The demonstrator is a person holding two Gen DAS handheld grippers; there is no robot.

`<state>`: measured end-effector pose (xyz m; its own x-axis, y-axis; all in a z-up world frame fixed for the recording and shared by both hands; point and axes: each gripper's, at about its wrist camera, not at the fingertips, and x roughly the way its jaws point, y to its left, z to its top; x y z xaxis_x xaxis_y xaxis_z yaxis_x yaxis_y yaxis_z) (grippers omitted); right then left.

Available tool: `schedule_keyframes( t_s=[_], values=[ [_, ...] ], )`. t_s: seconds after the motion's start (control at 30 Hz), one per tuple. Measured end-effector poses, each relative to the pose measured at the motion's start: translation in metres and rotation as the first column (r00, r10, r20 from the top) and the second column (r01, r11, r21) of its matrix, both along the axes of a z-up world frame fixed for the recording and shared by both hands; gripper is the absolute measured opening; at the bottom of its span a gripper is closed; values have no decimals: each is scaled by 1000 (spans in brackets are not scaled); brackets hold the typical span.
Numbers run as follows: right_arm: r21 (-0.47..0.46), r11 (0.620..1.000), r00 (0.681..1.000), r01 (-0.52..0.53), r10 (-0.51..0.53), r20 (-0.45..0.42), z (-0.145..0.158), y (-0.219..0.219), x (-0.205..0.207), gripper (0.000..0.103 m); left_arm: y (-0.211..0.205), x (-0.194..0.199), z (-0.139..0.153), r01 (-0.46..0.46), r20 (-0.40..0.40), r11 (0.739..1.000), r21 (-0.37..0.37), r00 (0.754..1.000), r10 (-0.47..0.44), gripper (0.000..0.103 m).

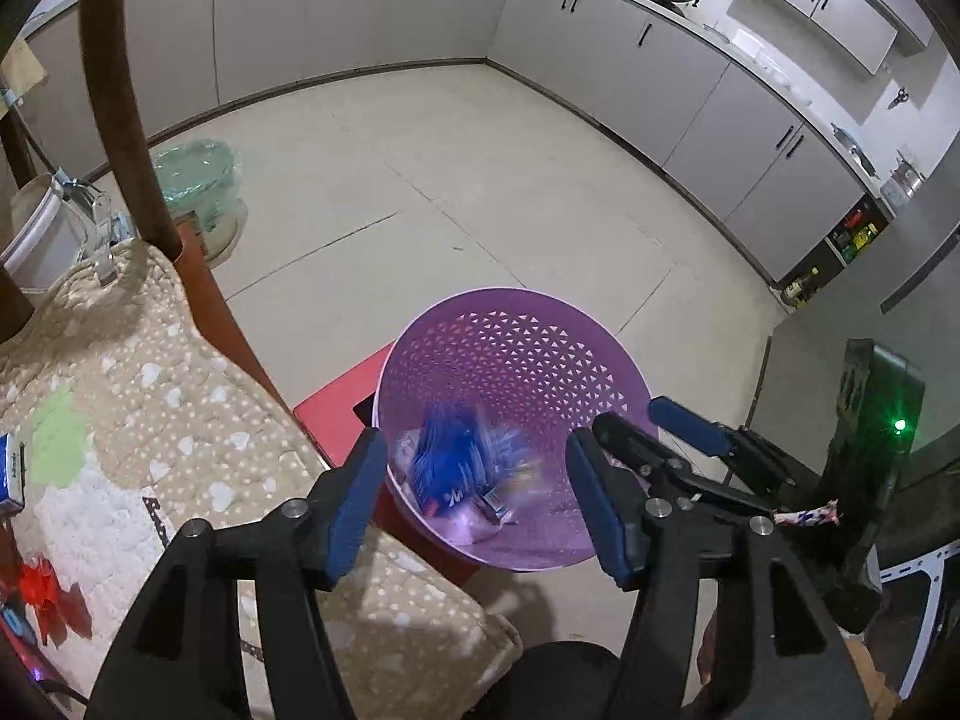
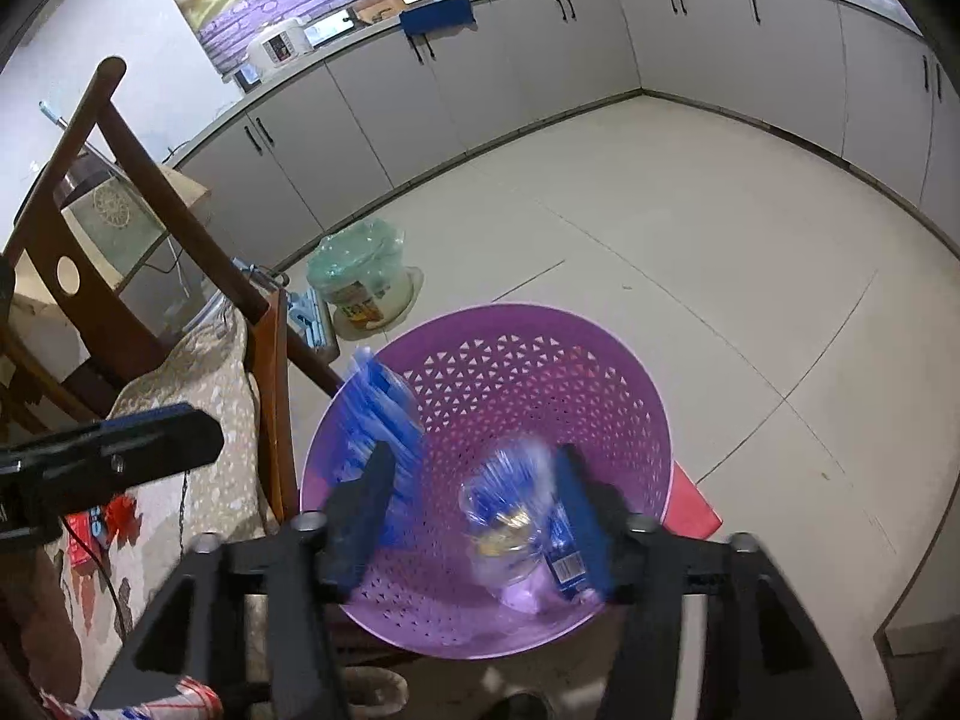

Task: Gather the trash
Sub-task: 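Open both grippers to drop the box and bag into the purple basket, then move both grippers back to the trash on the table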

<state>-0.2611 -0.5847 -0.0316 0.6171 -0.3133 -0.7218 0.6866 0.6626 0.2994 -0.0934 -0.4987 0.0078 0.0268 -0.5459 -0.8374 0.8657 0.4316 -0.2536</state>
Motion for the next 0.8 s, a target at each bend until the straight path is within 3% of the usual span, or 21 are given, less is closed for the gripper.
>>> schedule_keyframes(
  t_s=[0.17, 0.43, 0.6, 0.8],
  values=[
    [-8, 1000, 1000, 11, -11, 4, 3, 3, -2, 66, 23, 0, 0, -34, -21, 999, 6, 999, 34, 62],
    [-29, 1000, 1000, 5, -6, -2, 13, 31, -1, 68, 82, -15, 9, -101, 80, 994, 43, 992, 97, 67],
    [-36, 999, 1000, -30, 31, 2, 22, 58, 6, 73, 139, -14, 13, -179, 163, 982, 65, 972, 167, 71],
    [-50, 988, 990, -143, 142, -25, 31, 108, 32, 78, 224, 10, 11, -319, 185, 945, 75, 935, 301, 72]
  ],
)
